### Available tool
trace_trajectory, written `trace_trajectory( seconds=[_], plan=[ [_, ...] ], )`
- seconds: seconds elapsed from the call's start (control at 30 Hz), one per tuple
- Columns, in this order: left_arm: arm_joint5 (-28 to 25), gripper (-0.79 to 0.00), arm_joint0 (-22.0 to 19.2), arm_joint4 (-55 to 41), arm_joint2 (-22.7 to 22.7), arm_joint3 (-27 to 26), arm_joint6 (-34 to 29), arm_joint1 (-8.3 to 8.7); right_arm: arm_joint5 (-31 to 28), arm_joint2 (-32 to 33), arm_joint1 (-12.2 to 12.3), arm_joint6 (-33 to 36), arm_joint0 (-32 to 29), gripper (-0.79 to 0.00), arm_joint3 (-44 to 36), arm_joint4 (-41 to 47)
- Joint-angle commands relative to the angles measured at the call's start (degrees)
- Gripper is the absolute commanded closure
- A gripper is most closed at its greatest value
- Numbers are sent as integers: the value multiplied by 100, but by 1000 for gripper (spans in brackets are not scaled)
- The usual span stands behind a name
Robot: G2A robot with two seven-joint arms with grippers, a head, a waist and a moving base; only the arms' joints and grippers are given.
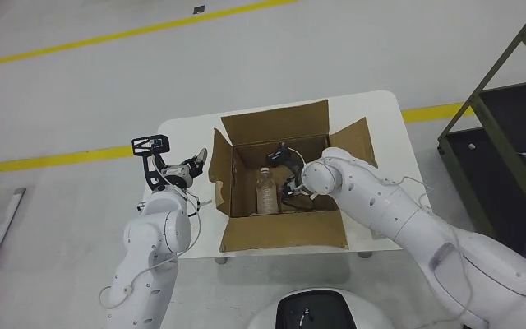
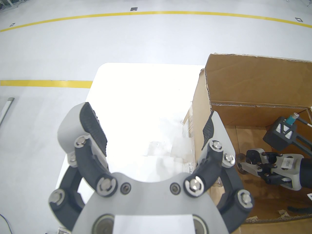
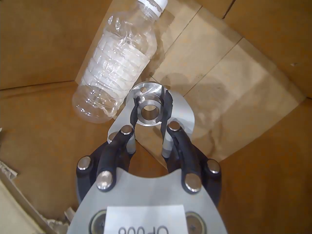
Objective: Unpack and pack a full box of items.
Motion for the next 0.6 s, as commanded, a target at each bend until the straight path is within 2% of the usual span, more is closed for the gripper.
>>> trace_trajectory(
  seconds=[0.0,0.23,0.37,0.47,0.57],
  plan=[
    [0,-785,0,0,0,0,0,0,14,-35,-55,-9,17,0,66,-37],
    [0,-785,0,0,0,0,0,0,-124,-114,-237,22,85,0,299,-92],
    [0,-785,0,0,0,0,0,0,-194,-127,-329,33,128,-166,496,-101],
    [0,-785,0,0,0,0,0,0,-252,-124,-394,31,163,-249,620,-97],
    [0,-785,0,0,0,0,0,0,-307,-114,-450,18,193,-252,723,-99]
  ],
)
